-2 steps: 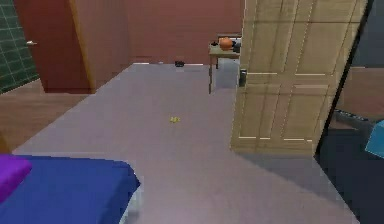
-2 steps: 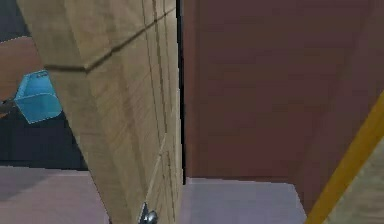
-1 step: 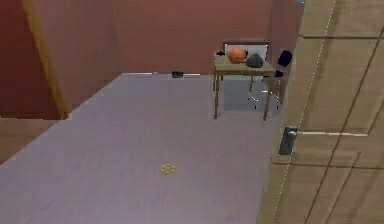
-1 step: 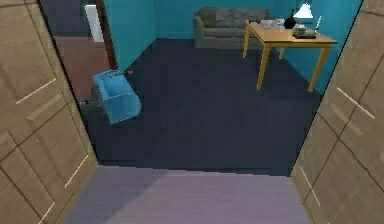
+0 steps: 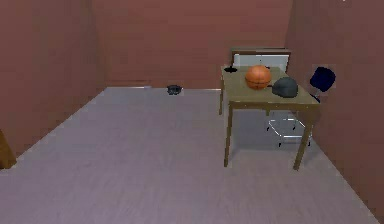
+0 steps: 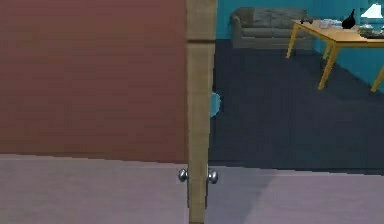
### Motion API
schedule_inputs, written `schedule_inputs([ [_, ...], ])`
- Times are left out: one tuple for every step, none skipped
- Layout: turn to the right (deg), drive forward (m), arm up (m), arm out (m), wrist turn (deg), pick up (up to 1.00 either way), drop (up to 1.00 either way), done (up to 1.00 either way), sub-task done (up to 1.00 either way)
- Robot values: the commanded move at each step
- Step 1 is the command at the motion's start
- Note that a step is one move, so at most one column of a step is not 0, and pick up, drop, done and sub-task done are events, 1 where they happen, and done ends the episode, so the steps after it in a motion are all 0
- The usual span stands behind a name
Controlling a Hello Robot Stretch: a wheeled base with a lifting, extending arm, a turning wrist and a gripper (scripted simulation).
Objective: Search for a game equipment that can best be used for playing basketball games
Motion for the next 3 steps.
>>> schedule_inputs([
  [6.0,0.0,0.0,0.0,0.0,0.0,0.0,0.0,0.0],
  [0.0,0.4,0.0,0.0,0.0,0.0,0.0,0.0,0.0],
  [21.0,0.0,0.0,0.0,0.0,0.0,0.0,0.0,0.0],
])
